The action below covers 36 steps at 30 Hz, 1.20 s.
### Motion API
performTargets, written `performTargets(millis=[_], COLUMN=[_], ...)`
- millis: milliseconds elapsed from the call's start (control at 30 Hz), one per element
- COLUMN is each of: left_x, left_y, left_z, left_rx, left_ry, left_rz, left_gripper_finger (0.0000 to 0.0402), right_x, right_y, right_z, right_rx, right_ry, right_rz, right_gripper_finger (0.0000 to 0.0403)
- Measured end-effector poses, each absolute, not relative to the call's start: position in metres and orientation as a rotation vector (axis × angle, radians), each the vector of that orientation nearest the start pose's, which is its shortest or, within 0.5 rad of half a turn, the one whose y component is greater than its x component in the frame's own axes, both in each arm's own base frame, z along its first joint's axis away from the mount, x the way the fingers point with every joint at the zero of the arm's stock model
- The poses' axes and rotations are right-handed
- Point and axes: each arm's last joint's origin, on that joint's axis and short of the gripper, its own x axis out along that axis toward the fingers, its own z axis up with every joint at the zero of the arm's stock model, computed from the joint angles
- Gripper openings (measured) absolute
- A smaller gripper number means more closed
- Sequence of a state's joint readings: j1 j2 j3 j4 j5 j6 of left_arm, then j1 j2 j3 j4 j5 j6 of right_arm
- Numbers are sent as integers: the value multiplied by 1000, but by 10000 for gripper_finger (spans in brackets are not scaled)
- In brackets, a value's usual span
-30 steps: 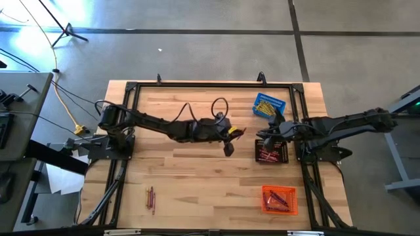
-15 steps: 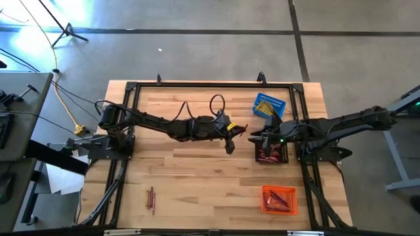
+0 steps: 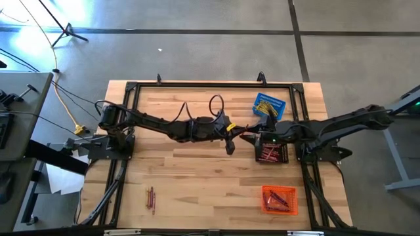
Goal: Sort crayons
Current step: Put the red crayon into the black bin
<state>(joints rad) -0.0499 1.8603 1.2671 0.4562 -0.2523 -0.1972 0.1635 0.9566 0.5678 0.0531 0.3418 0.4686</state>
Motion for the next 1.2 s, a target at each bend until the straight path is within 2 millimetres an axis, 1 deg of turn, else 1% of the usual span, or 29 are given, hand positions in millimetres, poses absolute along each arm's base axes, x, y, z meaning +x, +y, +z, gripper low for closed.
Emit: performTargets(millis=[167,267,367,467,500,600,733,833,967,1067,1200], left_x=[427,427,427,427,427,427,427,427,427,426,425], left_y=[-16,-16,-16,-16,-16,-16,-16,-16,-16,-16,-18], left_z=[257,258,257,257,257,258,257,257,257,254,245], left_rx=[-178,-178,-178,-177,-177,-168,-160,-161,-181,-178,-198], left_ry=[104,102,104,105,106,104,106,108,110,138,227], left_rz=[203,202,204,207,208,208,222,225,228,230,213], left_gripper_finger=[0,0,1,2,3,3,9,24,53,74,90], right_x=[212,214,214,214,214,213,210,206,195,180,156], right_y=[25,24,24,24,24,23,23,22,18,16,19], right_z=[248,247,247,249,250,250,250,250,252,248,229], right_rx=[380,373,359,295,275,291,289,295,283,338,531], right_ry=[263,253,249,242,241,237,260,272,301,398,695], right_rz=[-264,-299,-312,-297,-293,-293,-299,-317,-367,-361,-312], right_gripper_finger=[169,149,100,27,17,19,12,12,12,12,12])
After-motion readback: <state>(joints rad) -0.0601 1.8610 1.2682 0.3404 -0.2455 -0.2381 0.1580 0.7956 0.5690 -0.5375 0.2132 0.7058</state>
